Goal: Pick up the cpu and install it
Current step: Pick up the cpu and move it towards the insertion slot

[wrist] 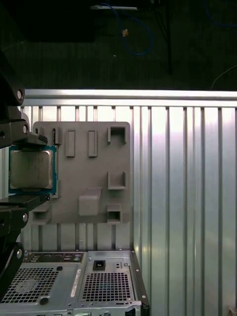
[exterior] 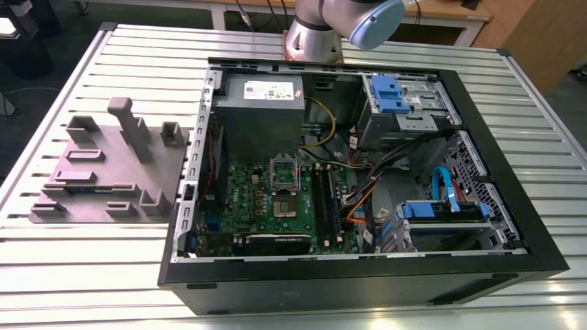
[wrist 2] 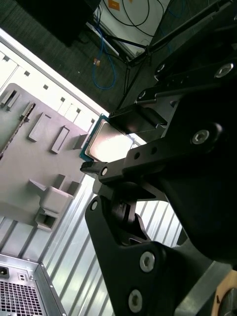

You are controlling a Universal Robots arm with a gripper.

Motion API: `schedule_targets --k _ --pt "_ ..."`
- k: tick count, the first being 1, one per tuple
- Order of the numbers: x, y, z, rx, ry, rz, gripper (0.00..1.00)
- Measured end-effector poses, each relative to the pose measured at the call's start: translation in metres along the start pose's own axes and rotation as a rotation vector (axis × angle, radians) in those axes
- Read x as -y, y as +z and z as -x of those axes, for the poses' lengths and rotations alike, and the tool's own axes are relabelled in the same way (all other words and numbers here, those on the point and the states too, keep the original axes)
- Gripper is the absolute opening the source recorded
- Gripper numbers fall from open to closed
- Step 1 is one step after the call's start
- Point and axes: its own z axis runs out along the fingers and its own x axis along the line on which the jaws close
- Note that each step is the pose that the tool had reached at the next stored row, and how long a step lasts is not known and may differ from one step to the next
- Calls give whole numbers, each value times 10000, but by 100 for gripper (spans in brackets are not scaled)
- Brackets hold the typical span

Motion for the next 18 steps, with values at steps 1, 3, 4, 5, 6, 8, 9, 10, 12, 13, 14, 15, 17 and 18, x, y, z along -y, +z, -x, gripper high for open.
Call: schedule_targets --k 1,3,4,5,6,8,9,10,12,13,14,15,17,18 --pt "-1 -1 38 0 0 0 47" --pt "-2 -1 84 0 0 0 47" --pt "-2 -1 86 0 0 0 47" --pt "-2 -1 90 -1 0 0 47" --pt "-2 -1 92 0 0 0 47" --pt "-2 -1 95 0 0 0 47" --pt "-2 -1 129 -1 0 0 47" --pt "-3 -2 158 -1 0 0 47" --pt "-3 -1 162 0 0 0 47" --pt "-3 -1 164 0 0 0 47" --pt "-3 -2 166 -1 0 0 47" --pt "-3 -2 170 -1 0 0 47" --pt "-3 -2 177 -1 0 0 47" --pt "-4 -2 181 -1 0 -1 47"
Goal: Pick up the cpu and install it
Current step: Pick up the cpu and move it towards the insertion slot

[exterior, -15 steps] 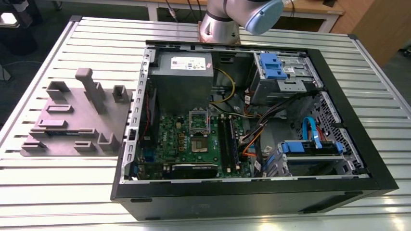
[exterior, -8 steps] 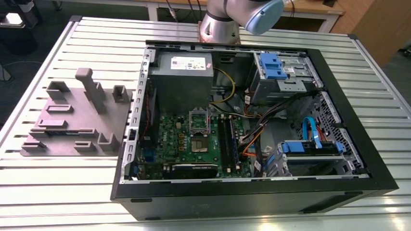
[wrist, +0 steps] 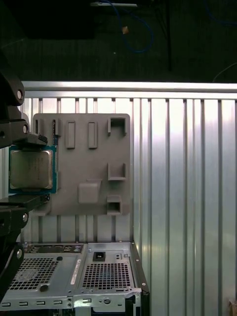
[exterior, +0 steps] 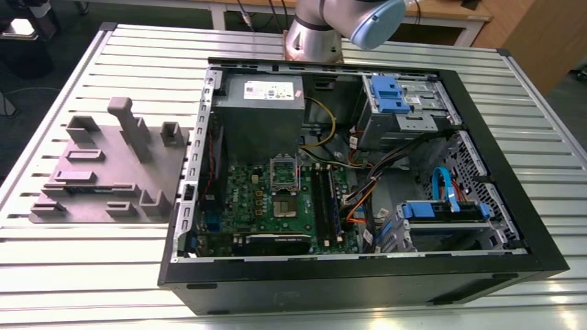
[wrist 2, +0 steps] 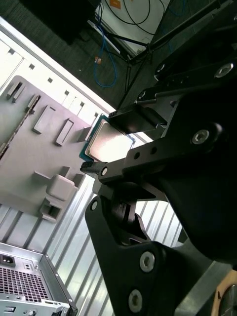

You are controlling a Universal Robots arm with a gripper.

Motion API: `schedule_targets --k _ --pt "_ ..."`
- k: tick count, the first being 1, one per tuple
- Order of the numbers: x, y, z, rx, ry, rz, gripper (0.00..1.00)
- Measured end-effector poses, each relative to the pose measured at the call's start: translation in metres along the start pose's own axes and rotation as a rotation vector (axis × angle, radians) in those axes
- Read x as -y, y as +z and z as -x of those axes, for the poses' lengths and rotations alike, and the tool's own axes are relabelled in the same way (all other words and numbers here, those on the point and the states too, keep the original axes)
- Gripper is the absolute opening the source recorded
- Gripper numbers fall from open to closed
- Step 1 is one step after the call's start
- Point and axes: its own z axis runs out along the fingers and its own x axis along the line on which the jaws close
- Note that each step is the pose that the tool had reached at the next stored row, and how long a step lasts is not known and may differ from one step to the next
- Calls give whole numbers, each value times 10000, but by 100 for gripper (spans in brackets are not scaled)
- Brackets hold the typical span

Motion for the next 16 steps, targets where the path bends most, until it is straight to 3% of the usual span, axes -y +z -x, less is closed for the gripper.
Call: schedule_targets --k 16 --pt "13 8 103 0 0 0 47"
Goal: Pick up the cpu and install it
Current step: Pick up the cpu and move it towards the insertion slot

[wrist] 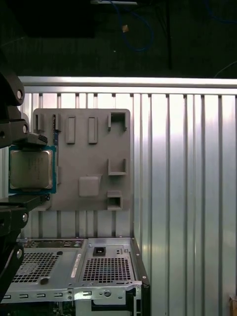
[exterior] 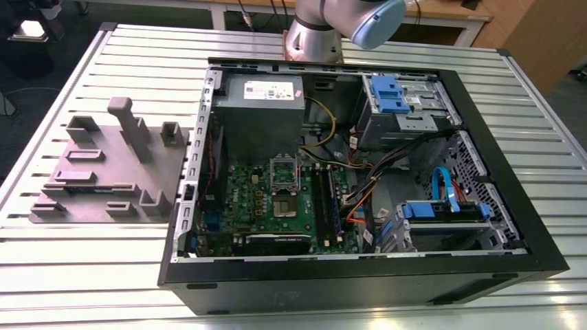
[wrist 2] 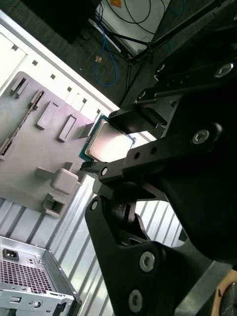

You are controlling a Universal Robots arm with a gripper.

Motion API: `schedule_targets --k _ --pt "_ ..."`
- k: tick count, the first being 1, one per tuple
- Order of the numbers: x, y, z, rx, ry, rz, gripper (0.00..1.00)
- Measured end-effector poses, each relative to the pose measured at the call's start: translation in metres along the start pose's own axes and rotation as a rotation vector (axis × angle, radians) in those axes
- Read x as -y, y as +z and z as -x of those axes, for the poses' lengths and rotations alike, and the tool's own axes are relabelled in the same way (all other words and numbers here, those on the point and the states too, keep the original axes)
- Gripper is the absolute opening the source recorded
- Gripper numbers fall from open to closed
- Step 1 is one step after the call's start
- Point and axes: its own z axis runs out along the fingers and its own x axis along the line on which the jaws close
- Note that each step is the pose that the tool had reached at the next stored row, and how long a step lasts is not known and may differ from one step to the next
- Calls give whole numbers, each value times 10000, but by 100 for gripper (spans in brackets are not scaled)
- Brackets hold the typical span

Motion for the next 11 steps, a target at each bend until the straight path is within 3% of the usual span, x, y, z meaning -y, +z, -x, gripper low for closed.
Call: schedule_targets --k 5,11 --pt "64 53 52 -1 1 -1 47" --pt "69 97 212 -15 1 0 47"
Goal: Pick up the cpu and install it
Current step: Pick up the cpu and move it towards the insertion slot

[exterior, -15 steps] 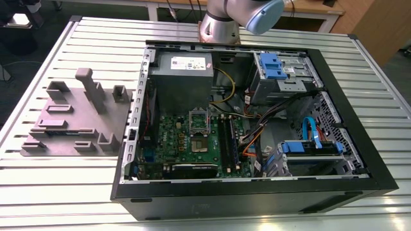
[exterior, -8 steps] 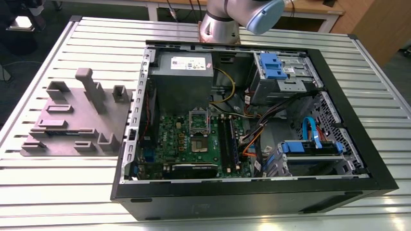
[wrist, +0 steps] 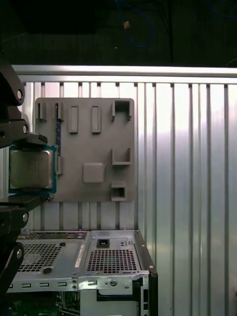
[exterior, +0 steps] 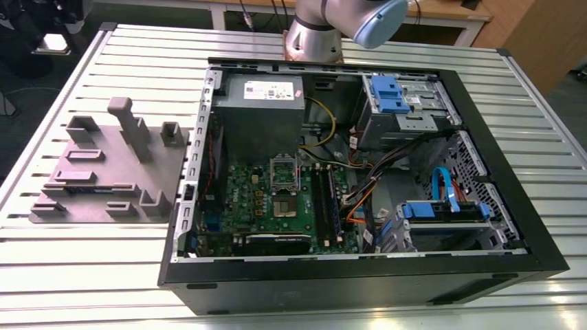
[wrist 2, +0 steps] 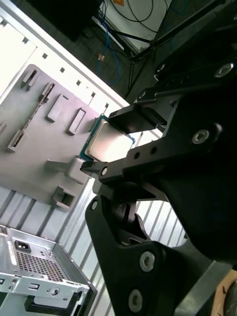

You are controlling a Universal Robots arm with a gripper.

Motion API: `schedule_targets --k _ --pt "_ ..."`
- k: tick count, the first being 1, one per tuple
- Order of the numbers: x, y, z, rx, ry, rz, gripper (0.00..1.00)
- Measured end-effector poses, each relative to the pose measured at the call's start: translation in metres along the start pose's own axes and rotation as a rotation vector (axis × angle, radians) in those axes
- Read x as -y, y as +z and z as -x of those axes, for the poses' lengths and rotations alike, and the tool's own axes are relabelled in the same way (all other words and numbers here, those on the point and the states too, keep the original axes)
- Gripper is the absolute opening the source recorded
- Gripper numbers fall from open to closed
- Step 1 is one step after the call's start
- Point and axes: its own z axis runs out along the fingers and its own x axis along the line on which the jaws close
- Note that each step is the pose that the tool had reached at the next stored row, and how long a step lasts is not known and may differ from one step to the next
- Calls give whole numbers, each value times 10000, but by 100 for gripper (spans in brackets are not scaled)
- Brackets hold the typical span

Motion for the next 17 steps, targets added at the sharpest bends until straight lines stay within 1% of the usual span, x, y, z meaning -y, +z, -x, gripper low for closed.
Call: schedule_targets --k 14,17 --pt "0 0 4 -1 1 0 47" --pt "0 0 27 -1 0 0 47"
